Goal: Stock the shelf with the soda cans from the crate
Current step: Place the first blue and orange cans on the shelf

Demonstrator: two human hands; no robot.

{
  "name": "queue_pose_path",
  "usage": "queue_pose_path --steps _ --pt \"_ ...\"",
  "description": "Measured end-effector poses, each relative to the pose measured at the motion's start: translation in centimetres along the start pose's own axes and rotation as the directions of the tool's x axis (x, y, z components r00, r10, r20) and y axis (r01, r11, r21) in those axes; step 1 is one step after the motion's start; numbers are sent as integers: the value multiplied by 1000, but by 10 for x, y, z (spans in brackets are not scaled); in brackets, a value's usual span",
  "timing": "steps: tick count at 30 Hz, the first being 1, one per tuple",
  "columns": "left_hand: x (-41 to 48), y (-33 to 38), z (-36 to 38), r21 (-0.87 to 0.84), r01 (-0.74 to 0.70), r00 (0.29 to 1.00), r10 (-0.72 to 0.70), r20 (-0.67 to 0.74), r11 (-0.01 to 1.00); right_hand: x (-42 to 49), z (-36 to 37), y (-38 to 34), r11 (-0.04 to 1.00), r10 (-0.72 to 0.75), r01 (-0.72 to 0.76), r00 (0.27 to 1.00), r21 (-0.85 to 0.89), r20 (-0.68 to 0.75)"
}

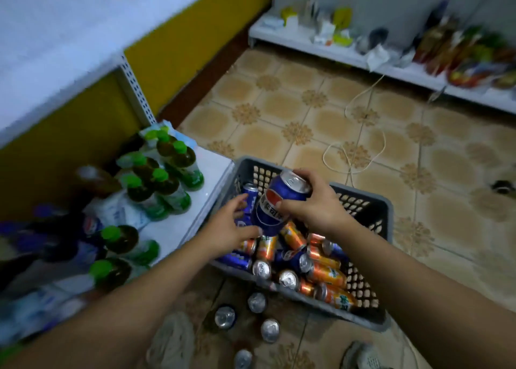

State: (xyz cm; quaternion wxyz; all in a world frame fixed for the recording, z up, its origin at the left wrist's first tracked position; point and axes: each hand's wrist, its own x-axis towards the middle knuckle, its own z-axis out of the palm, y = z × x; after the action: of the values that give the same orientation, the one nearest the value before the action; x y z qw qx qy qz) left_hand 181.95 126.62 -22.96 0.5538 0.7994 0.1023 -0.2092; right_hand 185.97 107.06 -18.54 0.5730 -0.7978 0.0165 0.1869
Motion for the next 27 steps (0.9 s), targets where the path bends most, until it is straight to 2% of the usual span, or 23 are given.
queue_pose_path --steps 3,6,10,13,16,21,27 --pt "-79 48 -37 -61 -100 991 93 -100 993 -53 15 -79 985 -121 117 993 127 19" --pt "-166 87 -68 -49 -227 955 213 -208 973 -107 37 -147 951 -229 216 973 222 35" --pt "-272 112 -101 31 -338 845 318 -430 941 -177 82 -219 883 -357 318 932 344 57" --pt "-341 110 -118 67 -360 746 330 -578 930 -228 123 -256 857 -454 389 881 338 136" --pt "-400 92 -131 104 -325 684 310 -661 940 -272 163 -276 855 -510 464 831 229 222" --pt "-474 51 -155 91 -265 652 248 -716 960 -326 225 -291 811 -580 558 724 176 373" --pt "-543 -1 -195 106 -80 612 133 -780 991 -364 305 -300 800 -563 575 624 171 542"
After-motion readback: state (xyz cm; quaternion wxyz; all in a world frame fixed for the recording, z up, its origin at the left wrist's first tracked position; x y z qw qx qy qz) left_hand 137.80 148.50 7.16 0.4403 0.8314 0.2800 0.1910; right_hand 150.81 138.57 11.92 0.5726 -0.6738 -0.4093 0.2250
